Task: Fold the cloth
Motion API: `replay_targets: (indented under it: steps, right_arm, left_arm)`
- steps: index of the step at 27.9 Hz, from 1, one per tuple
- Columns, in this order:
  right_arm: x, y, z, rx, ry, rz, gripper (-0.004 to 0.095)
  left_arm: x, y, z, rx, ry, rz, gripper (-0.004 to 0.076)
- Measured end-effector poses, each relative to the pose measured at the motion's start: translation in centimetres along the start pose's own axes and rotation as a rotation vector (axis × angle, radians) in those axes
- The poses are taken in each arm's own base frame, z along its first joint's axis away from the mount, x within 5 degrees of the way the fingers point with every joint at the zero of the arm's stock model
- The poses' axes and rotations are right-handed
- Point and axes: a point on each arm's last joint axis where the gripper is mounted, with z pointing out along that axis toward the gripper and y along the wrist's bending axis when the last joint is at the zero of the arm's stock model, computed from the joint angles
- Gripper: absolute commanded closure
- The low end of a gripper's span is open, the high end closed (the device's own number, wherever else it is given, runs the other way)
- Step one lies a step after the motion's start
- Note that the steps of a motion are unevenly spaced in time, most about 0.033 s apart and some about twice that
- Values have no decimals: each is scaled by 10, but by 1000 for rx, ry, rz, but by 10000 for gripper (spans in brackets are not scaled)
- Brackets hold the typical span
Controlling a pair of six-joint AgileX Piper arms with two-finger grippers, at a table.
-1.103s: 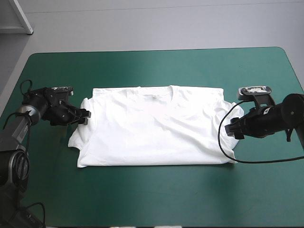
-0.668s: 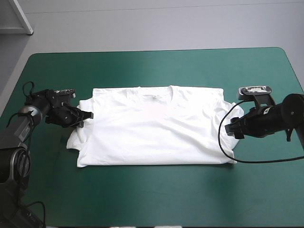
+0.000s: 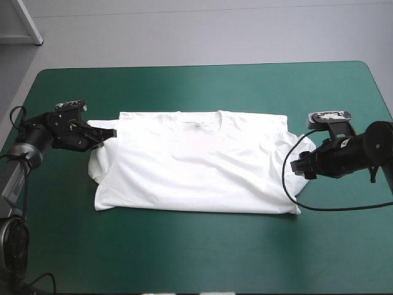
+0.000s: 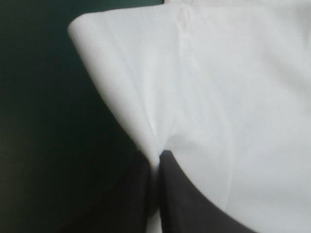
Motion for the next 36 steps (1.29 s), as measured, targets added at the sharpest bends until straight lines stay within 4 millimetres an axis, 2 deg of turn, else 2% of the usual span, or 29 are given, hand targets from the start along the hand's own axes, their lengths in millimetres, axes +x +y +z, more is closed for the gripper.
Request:
replay_targets:
  steps: [2,5,10,14,17,20,22,24,27,29,32,36]
  right_arm:
    - [0,0,0,1,-4,0,305]
    - [-1,0,0,2,-7,0,305]
    - [-1,0,0,2,-8,0,305]
    - [-1,0,0,2,-8,0,305]
    - [-1,0,0,2,-8,0,305]
    - [-1,0,0,2,-8,-5,304]
    - [-1,0,0,2,-8,-8,304]
    - [-1,0,0,2,-8,-9,304]
    - [-1,0,0,2,-8,-9,304]
    - [-1,0,0,2,-11,-10,305]
    - [-3,-3,0,28,-29,-20,304]
    - [-6,-12,-1,129,-60,-25,304]
  left_arm:
    - [1,-10,-1,27,-3,14,705]
    - [7,-45,4,82,20,121,705]
    - [17,-83,10,138,33,219,705]
    - [26,-99,22,145,78,288,705]
    - [33,-102,38,130,131,319,699]
    - [37,-100,52,113,177,331,610]
    - [39,-98,55,107,187,335,477]
    - [39,-99,55,107,186,337,305]
    - [39,-98,54,106,198,340,120]
    - [39,-98,52,96,217,358,93]
    - [34,-97,45,67,229,399,97]
    - [15,-99,19,16,160,444,97]
